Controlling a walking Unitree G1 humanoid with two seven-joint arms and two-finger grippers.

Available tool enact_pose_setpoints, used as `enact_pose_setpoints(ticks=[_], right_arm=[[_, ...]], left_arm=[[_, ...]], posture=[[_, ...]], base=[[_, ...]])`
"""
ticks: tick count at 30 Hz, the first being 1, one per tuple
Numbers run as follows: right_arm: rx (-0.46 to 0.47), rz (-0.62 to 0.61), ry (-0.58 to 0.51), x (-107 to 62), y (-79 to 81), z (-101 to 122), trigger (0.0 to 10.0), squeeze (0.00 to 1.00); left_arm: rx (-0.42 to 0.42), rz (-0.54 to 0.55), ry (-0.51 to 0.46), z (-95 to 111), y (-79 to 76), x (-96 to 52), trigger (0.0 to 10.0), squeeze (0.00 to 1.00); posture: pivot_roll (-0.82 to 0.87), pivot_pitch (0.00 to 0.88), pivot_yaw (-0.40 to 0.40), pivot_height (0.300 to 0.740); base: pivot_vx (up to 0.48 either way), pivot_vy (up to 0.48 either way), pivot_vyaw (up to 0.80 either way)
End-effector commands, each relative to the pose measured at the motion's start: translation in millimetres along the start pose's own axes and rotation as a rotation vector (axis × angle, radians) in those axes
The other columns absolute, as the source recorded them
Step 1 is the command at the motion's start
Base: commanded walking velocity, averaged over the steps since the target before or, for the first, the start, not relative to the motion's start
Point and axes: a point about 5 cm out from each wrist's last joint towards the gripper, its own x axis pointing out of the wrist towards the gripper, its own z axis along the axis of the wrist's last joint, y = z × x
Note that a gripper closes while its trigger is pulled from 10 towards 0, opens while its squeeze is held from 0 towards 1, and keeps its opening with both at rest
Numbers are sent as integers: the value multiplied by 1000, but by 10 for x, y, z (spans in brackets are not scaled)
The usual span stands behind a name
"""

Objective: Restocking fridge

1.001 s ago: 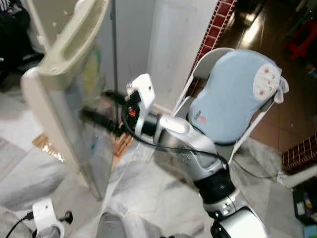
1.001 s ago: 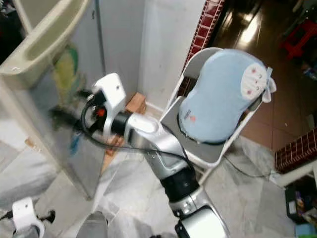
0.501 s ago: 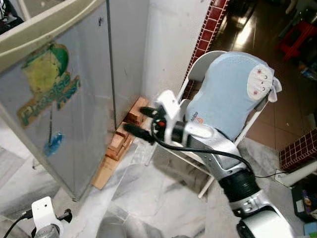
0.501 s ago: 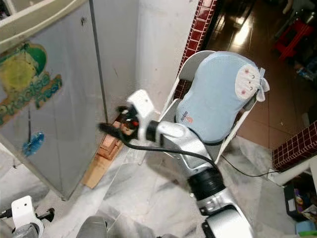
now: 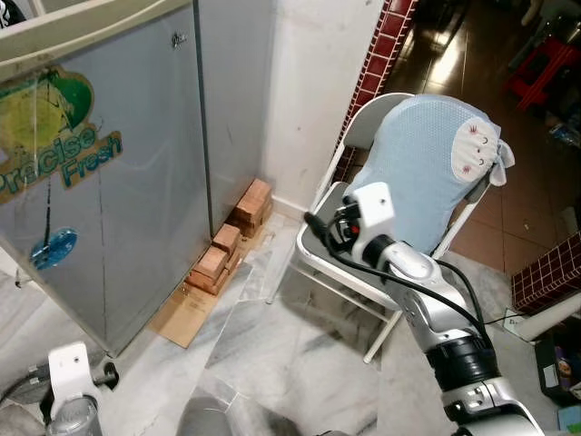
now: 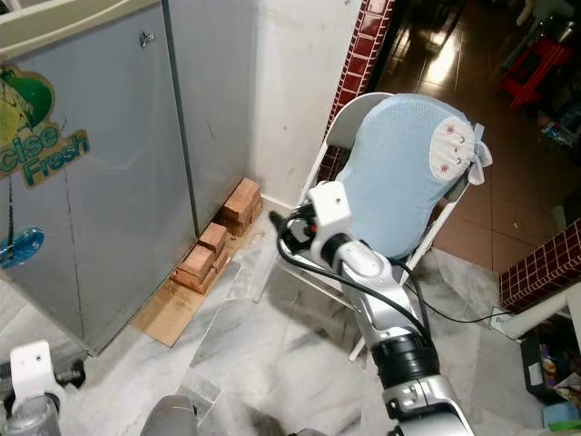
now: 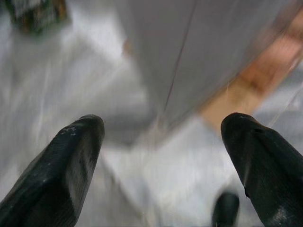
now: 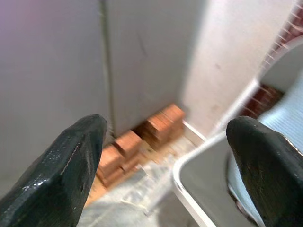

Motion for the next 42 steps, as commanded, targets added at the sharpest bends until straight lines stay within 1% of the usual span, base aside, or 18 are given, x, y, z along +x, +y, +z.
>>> enact_pose_setpoints(ticks=[1, 3, 5, 6, 8, 9, 11, 12, 13, 15, 16, 18, 22, 26, 30, 37, 40, 42], right_arm=[[-17, -60, 23, -53, -90, -88, 10000, 0], [-21, -64, 22, -59, -88, -101, 10000, 0], [-48, -106, 9, -93, -88, -114, 10000, 0], [-48, -106, 9, -93, -88, -114, 10000, 0], [-90, -137, -13, -123, -98, -133, 10000, 0], [-90, -137, -13, -123, -98, -133, 10000, 0], [-86, -194, -26, -165, -154, -188, 10000, 0], [-76, -197, -24, -189, -179, -216, 10000, 0], [-75, -191, -19, -204, -196, -234, 10000, 0], [-40, -207, -18, -218, -231, -245, 10000, 0], [-35, -221, -32, -221, -243, -235, 10000, 0], [-21, -231, -36, -202, -251, -233, 10000, 0], [18, -212, -55, -134, -215, -193, 10000, 0], [18, -218, -66, -95, -225, -173, 10000, 0], [20, -215, -75, -81, -234, -151, 10000, 0], [20, -221, -75, -73, -255, -138, 10000, 0], [20, -211, -68, -78, -229, -170, 10000, 0], [20, -207, -67, -77, -213, -177, 10000, 0]], left_arm=[[47, -55, -113, 205, -122, 23, 10000, 0], [48, -61, -129, 235, -135, 25, 10000, 0], [64, -95, -217, 389, -218, 10, 10000, 0], [64, -95, -217, 389, -218, 10, 10000, 0], [73, -126, -288, 493, -302, -29, 10000, 0], [73, -126, -288, 493, -302, -29, 10000, 0], [67, -205, -372, 617, -482, -133, 10000, 0], [63, -252, -408, 673, -584, -199, 10000, 0], [63, -287, -433, 714, -666, -248, 10000, 0], [61, -345, -470, 790, -807, -326, 10000, 0], [64, -375, -488, 828, -874, -361, 10000, 0], [55, -407, -515, 912, -982, -409, 10000, 0], [35, -427, -529, 1037, -1117, -405, 10000, 0], [60, -447, -541, 1139, -1159, -472, 10000, 0], [70, -436, -551, 1184, -1135, -494, 10000, 0], [71, -413, -536, 1163, -1081, -543, 10000, 0], [79, -408, -522, 1138, -1079, -546, 10000, 0], [78, -407, -521, 1145, -1079, -551, 10000, 0]], posture=[[131, 41, -82, 740], [131, 41, -82, 740], [110, 36, -70, 740], [110, 36, -70, 740], [98, 28, -62, 740], [98, 28, -62, 740], [87, 18, -51, 740], [85, 13, -48, 740], [87, 11, -49, 740], [88, 6, -48, 740], [85, 3, -44, 740], [82, 0, -42, 740], [81, 0, -44, 740], [92, 4, -45, 740], [101, 26, -38, 740], [96, 46, -46, 740], [100, 46, -52, 740], [100, 48, -53, 740]], base=[[0, 0, 0], [0, 0, 0], [0, 0, 0], [0, 0, 0], [0, 0, 0], [0, 0, 0], [0, 0, 0], [0, 0, 0], [0, 0, 0], [0, 285, 0], [0, 480, 0], [0, 480, 0], [0, 480, 0], [0, 480, -150], [0, 480, -633], [0, 475, -648], [0, 472, -800], [0, 472, 0]])
